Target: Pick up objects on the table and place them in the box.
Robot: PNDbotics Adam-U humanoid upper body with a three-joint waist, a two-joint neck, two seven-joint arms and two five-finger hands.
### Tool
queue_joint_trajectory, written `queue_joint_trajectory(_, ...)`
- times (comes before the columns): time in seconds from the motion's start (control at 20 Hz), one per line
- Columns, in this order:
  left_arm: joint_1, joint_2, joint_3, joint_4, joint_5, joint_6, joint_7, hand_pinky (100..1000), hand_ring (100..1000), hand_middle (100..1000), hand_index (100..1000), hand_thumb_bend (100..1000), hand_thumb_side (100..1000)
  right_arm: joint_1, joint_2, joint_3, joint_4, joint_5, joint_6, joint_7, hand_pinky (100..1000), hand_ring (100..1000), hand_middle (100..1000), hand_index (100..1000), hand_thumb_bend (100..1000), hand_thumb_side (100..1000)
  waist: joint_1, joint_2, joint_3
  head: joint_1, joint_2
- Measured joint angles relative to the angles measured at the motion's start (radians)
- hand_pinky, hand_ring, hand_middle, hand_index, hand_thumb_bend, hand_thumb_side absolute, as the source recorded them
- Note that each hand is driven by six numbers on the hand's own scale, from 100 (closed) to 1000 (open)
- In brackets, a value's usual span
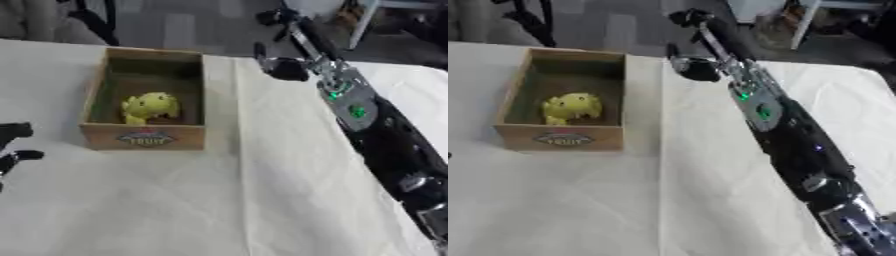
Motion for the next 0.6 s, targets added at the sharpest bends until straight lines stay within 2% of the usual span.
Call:
queue_joint_trajectory(0.35,0.009,0.0,0.02,0.0,-0.007,-0.003,0.021,628,880,618,694,243,601,0.175,-0.012,-0.053,-0.164,-0.109,0.087,-0.056,601,802,744,847,100,435,0.012,0.006,-0.047,0.04,0.0)
queue_joint_trajectory(0.6,0.017,0.0,0.024,0.0,-0.009,-0.003,0.028,628,881,617,694,241,603,0.303,-0.014,-0.08,-0.25,-0.195,0.117,-0.078,599,799,735,840,100,494,0.017,0.007,-0.05,0.047,0.001)
